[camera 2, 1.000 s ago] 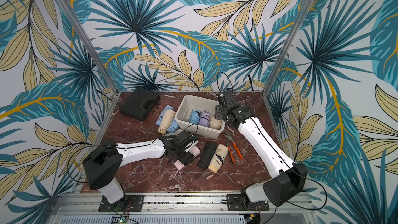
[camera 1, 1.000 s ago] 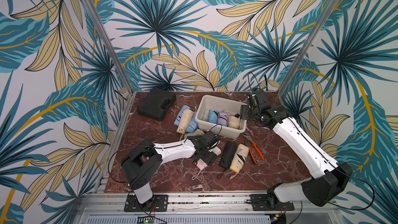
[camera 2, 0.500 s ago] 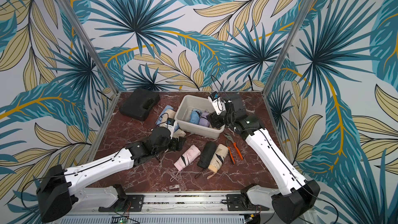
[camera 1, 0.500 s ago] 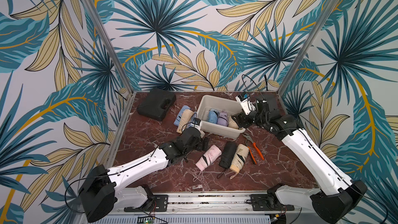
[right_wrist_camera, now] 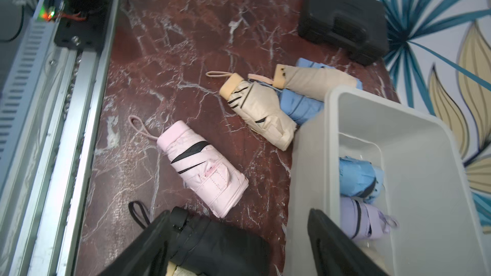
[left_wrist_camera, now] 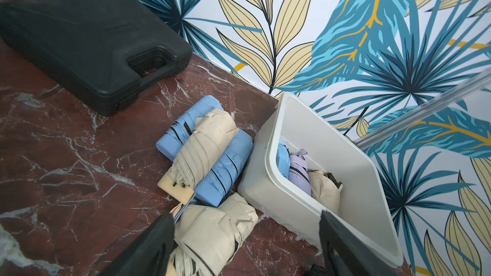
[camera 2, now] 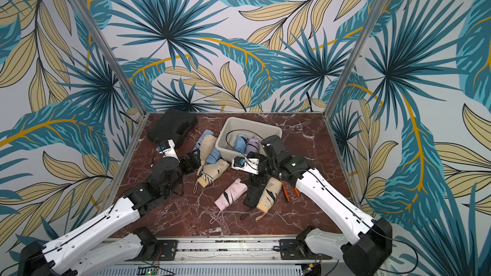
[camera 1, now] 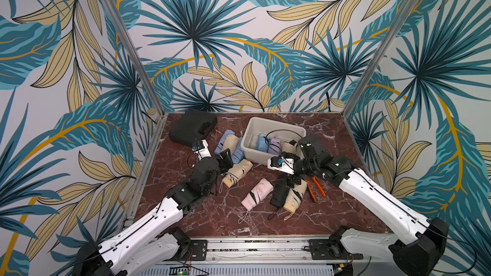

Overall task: Put the umbrella into the storage box
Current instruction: Pick up the umbrella from the center of the board.

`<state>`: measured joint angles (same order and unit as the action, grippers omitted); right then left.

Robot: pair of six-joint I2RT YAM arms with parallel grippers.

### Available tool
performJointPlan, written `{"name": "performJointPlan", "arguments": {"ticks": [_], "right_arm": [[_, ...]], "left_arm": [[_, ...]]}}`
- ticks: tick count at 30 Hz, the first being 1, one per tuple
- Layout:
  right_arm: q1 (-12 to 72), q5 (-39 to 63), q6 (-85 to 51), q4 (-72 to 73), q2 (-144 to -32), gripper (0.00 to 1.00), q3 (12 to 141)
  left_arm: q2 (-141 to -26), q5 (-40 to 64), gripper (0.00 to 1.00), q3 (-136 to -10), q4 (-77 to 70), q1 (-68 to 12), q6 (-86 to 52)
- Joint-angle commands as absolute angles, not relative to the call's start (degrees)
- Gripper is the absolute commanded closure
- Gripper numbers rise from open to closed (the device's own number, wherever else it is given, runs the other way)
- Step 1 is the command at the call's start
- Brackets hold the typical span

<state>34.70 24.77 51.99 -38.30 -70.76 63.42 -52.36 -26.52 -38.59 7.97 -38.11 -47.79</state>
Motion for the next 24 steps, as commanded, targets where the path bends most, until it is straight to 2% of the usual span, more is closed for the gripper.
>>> {"name": "performJointPlan", "arguments": {"ticks": [1,7,24], "right_arm": [[38.3,21.6,62.3,-42.2,-74.7,0.16,62.8],[43.1,15.9,65.5,-41.8,-82.6,0.09,64.8],[47.7,11.2,67.7,-43.5,-99.4,0.08,69.9]], "left_arm": [[-50.3,-29.6,0.12,-37.8,7.7,-37.2,-50.7],[-47.5,-32.5,0.11,-37.7,10.0,-36.3,-51.3],[-43.8,-34.7,0.11,-36.2,12.7,-35.6,-52.7]]}}
